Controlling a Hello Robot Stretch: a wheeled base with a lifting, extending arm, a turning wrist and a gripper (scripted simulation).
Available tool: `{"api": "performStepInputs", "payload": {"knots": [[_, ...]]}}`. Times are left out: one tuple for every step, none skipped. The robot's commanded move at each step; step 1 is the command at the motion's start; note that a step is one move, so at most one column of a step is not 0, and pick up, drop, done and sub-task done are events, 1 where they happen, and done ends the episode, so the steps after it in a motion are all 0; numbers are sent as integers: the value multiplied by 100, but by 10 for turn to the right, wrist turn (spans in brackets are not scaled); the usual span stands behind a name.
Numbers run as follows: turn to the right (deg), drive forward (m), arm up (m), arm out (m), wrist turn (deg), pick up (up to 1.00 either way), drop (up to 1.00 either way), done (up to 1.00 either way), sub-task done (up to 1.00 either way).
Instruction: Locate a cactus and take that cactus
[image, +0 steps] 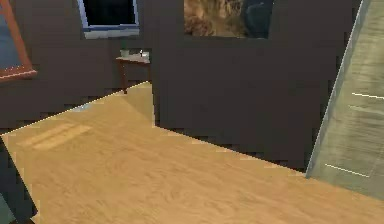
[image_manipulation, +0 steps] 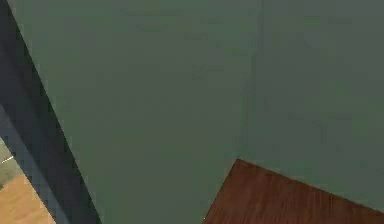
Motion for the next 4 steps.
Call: {"api": "performStepInputs", "payload": {"knots": [[-450, 0, 0, 0, 0, 0, 0, 0, 0], [-450, 0, 0, 0, 0, 0, 0, 0, 0], [-120, 0, 0, 0, 0, 0, 0, 0, 0], [0, 35, 0, 0, 0, 0, 0, 0, 0]]}}
